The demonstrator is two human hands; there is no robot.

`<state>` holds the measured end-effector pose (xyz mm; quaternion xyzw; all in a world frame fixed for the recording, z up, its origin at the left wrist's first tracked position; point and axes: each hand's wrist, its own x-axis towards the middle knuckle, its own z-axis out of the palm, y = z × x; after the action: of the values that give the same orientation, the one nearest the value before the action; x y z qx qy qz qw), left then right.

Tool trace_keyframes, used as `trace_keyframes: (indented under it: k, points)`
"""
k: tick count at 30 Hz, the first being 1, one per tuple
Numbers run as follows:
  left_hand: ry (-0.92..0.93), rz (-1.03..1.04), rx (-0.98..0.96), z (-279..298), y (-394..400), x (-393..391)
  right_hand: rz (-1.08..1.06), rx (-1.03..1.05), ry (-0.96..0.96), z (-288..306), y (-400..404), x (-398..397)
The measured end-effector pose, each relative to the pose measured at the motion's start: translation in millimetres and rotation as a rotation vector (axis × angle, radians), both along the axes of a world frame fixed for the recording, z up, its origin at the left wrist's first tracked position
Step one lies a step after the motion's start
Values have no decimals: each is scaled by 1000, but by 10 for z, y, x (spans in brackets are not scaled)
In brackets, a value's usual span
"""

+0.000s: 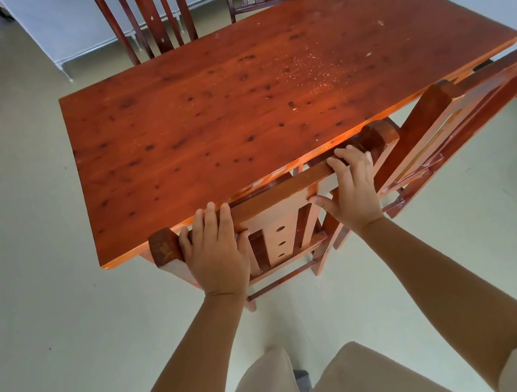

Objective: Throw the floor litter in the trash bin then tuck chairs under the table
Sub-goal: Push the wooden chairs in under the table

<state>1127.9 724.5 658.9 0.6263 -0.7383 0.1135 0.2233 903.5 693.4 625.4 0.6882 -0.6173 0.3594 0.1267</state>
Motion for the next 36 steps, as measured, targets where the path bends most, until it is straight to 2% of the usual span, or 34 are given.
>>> trace_keyframes:
  k: [13,24,27,29,32,36]
  points:
    - [21,72,51,15,5,-238,85,34,-73,21,-117,-184]
    - [5,156,172,103,17,-360,78,161,12,167,-95,-215]
    - [65,215,211,202,89,-461,80,191,9,242,-37,-155]
    - [126,221,222,270,210,-531,152,171,-7,313,42,-93]
    - [204,201,170,327,547,-538,429,147,-99,398,256,39]
    - [399,335,259,254,1167,-383,743,380,-199,438,656,252]
